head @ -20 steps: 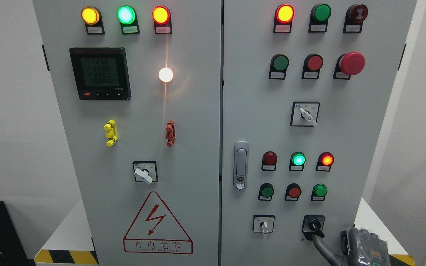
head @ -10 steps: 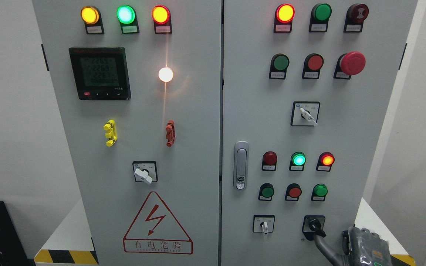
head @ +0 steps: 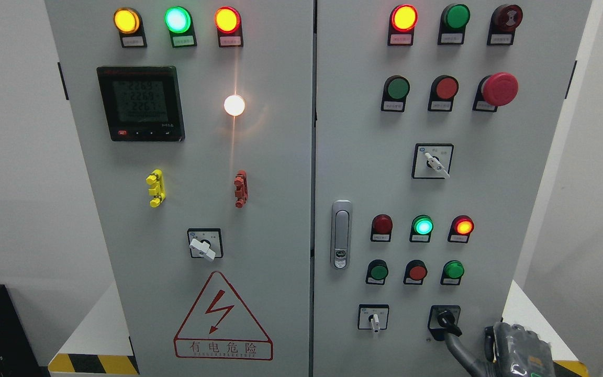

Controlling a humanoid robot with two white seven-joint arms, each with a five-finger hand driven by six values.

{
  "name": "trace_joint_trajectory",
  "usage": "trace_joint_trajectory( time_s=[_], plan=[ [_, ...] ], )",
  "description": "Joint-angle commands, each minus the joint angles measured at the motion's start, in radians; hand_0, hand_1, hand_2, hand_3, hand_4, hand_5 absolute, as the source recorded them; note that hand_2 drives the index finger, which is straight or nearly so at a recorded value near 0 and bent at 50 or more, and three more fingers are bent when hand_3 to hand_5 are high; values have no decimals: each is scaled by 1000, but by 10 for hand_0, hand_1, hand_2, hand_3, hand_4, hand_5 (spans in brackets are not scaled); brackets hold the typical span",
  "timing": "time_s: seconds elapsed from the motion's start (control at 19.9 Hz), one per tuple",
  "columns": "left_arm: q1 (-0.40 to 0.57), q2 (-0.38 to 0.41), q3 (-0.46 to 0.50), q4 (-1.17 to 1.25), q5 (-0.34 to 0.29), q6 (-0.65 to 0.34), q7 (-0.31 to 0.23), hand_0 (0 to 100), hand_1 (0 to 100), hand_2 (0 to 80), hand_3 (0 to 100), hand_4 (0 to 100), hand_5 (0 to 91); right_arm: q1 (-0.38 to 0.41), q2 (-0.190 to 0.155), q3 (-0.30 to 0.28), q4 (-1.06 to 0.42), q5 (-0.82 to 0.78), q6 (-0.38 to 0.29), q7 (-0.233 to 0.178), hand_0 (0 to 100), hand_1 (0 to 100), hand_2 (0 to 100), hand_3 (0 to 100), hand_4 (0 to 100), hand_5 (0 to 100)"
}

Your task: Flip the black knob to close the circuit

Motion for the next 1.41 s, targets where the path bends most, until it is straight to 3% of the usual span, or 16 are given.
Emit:
trace_joint_trajectory(
  time_s=[0.0,0.5,0.8,1.35],
  plan=[
    [23,0,0,-29,0,-1,0,120,556,0,0,0,0,5,-19,10,-16,-5,-10,-5,0,0,931,1000,950,974],
    [21,0,0,-29,0,-1,0,120,556,0,0,0,0,15,-16,50,-18,-8,-14,-3,0,0,933,1000,949,975],
    [23,0,0,-29,0,-1,0,120,556,0,0,0,0,38,-11,104,-30,-8,-14,-6,0,0,934,1000,950,976],
    [23,0,0,-29,0,-1,0,120,556,0,0,0,0,132,36,118,-136,-11,-14,-34,0,6,917,1000,947,980]
  ],
)
